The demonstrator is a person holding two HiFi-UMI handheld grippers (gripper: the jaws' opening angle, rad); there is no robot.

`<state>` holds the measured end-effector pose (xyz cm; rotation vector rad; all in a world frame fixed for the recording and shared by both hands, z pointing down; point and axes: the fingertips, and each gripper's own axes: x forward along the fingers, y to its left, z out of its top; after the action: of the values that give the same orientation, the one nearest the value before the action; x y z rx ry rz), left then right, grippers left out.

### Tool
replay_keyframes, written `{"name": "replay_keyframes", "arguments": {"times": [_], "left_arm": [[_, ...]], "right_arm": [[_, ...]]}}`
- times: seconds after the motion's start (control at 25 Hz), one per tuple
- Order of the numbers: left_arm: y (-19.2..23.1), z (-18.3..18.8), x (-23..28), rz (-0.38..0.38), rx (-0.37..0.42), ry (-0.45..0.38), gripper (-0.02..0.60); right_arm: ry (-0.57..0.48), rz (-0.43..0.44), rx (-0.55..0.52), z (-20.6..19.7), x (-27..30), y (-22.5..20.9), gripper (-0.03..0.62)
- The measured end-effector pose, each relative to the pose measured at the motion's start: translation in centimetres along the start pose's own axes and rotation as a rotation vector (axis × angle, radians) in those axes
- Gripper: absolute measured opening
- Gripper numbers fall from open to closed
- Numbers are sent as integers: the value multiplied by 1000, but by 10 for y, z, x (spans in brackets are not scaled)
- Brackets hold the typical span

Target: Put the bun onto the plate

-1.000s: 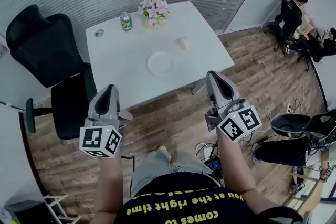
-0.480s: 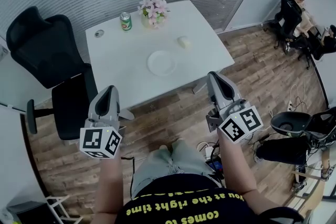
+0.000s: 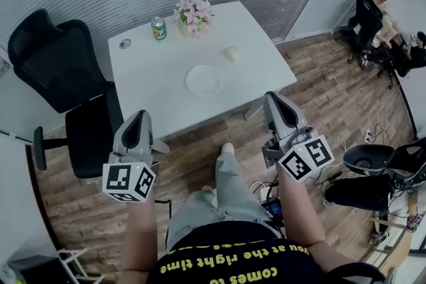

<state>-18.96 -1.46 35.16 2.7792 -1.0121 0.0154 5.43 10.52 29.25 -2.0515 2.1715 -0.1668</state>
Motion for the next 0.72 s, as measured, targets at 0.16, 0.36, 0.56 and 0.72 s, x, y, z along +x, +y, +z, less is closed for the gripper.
{"name": "replay_keyframes", "arguments": {"times": [0.16,0.36,0.56,0.72], "left_arm": [[1,-2,4,7,-2,0,2],[6,-3,13,22,-5,2,2],[9,-3,24,33,-1,1,2],[11,-2,36,41,-4,2,2]], "right_arm": [[-2,3,0,-1,3,-5,6],[-1,11,7,-2,15,-14,6],[0,19,12,-4,25,-22,6],[0,27,16,-3,36,-32,6]]}}
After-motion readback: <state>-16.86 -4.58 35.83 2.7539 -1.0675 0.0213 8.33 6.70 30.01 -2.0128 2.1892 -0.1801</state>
